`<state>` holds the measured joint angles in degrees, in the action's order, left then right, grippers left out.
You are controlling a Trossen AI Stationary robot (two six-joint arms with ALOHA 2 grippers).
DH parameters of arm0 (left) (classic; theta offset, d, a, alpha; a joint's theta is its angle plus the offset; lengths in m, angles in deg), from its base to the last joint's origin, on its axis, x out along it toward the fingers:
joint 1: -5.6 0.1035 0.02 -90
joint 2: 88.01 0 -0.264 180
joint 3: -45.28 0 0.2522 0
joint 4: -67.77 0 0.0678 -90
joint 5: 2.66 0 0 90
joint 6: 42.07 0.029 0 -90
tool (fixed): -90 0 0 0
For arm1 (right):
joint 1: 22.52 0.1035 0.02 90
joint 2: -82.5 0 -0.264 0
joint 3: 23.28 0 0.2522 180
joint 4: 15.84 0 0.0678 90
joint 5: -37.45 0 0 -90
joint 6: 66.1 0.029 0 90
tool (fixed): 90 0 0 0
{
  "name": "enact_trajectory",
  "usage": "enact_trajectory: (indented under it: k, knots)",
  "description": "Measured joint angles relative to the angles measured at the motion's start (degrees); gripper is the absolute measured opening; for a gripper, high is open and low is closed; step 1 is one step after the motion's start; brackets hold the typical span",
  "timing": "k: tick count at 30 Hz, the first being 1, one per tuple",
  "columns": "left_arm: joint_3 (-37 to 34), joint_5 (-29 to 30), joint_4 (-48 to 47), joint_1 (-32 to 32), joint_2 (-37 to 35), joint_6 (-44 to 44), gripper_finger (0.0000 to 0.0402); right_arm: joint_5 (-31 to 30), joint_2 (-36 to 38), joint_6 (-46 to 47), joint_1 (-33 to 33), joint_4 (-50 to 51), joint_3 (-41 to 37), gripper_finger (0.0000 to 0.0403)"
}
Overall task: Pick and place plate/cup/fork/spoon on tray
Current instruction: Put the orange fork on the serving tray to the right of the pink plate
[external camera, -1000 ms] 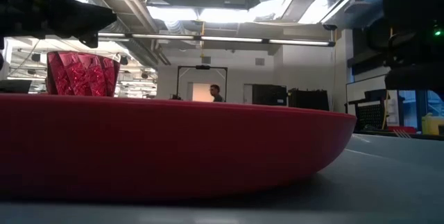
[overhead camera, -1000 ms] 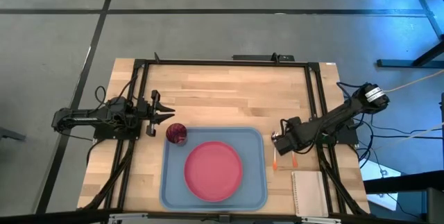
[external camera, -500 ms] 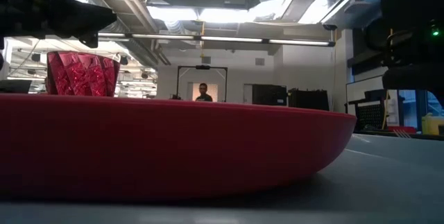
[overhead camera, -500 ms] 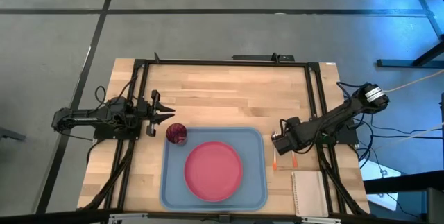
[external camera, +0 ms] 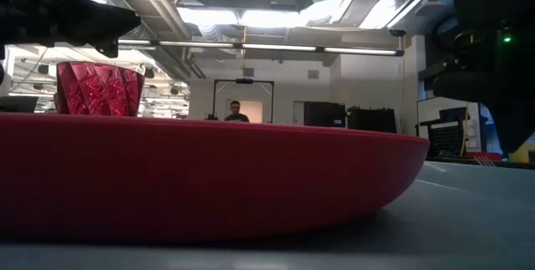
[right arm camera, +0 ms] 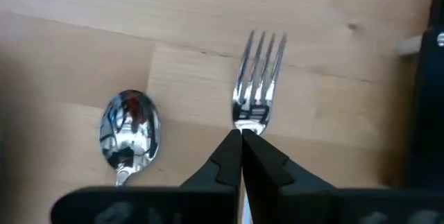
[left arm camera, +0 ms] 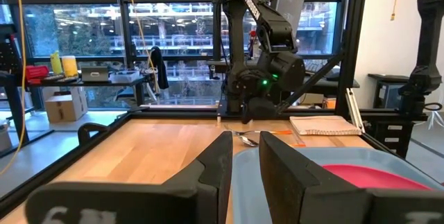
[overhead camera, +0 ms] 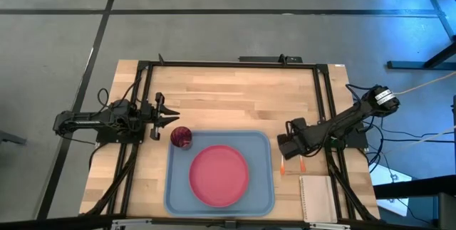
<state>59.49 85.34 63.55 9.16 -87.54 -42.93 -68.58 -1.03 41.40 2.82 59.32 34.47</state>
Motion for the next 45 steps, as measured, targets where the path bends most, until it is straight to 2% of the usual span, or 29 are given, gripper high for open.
enact_trajectory:
  k: [5,11,23,28,33,37,45]
  knots:
    - [0.0,0.0,0.0,0.02,0.0,0.0,0.0066,1.89,0.0,-0.02,0.87,-0.69,-0.02,0.0016]
    - [0.0,-0.01,-0.01,0.02,0.0,0.0,0.0066,0.29,0.0,0.28,3.1,-2.06,-0.02,0.0022]
    - [0.0,0.0,0.0,0.02,0.0,0.0,0.0066,4.65,0.0,4.41,4.92,-3.31,-0.02,0.011]
    - [0.0,-0.02,-0.01,0.01,0.0,0.0,0.0066,11.38,0.0,10.72,5.3,-1.27,-0.04,0.0117]
    - [0.0,-0.02,0.0,-0.01,0.0,0.0,0.0066,10.7,0.07,9.72,5.33,-2.57,-0.22,0.0118]
    - [0.0,-0.02,-0.02,0.0,0.0,0.0,0.0066,10.7,2.01,8.97,4.88,-5.12,-2.95,0.0118]
    - [0.0,-0.02,0.0,0.01,0.0,0.0,0.0066,9.78,10.51,8.96,4.83,-14.26,-11.91,0.0118]
